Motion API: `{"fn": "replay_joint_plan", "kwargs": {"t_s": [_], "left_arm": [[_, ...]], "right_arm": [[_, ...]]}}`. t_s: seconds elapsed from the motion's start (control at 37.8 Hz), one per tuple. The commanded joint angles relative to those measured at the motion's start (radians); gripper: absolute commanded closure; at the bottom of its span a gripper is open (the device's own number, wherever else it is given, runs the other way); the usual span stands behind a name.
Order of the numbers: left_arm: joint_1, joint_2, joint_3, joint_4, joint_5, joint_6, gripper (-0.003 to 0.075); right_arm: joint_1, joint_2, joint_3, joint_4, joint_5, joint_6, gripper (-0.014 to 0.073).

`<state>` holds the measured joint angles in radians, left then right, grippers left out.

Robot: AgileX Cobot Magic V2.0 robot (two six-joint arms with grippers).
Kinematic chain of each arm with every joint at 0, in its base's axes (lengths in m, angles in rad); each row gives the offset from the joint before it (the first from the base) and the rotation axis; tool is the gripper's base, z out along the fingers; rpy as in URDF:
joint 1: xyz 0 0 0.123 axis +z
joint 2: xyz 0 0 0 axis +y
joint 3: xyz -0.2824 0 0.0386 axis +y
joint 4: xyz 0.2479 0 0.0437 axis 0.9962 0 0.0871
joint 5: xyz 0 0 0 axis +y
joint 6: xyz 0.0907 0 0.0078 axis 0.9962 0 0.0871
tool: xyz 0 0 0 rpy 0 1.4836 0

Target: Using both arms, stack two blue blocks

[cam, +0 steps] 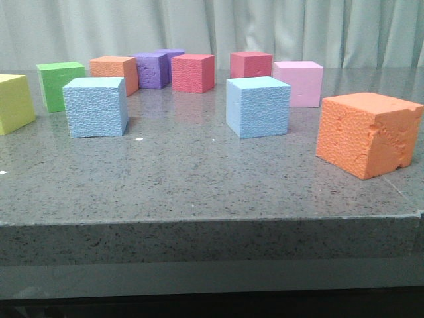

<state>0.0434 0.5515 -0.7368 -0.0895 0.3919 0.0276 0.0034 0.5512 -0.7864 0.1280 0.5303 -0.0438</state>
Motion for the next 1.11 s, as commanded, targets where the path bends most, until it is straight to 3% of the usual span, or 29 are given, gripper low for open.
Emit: {"fn": "replay_joint_plan", "kwargs": {"t_s": [0.0,0.05,0.13,0.29,0.37,0.5,0.71,1.08], "left_arm": [[0.003,0.009,-0.017,-0.01,-0.105,-0.005,0.0728],[0.003,0.009,-0.01,-0.01,-0.123,-0.005,0.0681],[0.003,0.009,0.001,-0.01,-0.147,-0.005,0.0531],[0.003,0.009,0.005,-0.01,-0.16,-0.005,0.0111],[0.003,0.009,0.005,-0.01,-0.176,-0.005,0.0012],[0.003,0.009,0.005,-0.01,-0.217,-0.005,0.0056],[0.003,0.009,0.005,-0.01,-0.224,-0.005,0.0101],[0.003,0.009,0.005,-0.01,-0.226,-0.005,0.0101]], "right_arm": [[-0.005,0.008,-0.037,0.006,-0.097,-0.01,0.0602],[-0.005,0.008,-0.037,0.006,-0.102,-0.01,0.0536],[-0.005,0.008,-0.037,0.006,-0.12,-0.01,0.0346],[-0.005,0.008,-0.037,0.006,-0.15,-0.01,-0.0076],[-0.005,0.009,-0.037,0.006,-0.15,-0.01,-0.0049],[-0.005,0.035,-0.037,0.006,-0.16,-0.01,-0.0052],[0.014,0.233,-0.095,0.008,-0.156,-0.01,-0.0052],[0.359,0.653,-0.262,0.139,-0.171,-0.01,-0.0052]]}}
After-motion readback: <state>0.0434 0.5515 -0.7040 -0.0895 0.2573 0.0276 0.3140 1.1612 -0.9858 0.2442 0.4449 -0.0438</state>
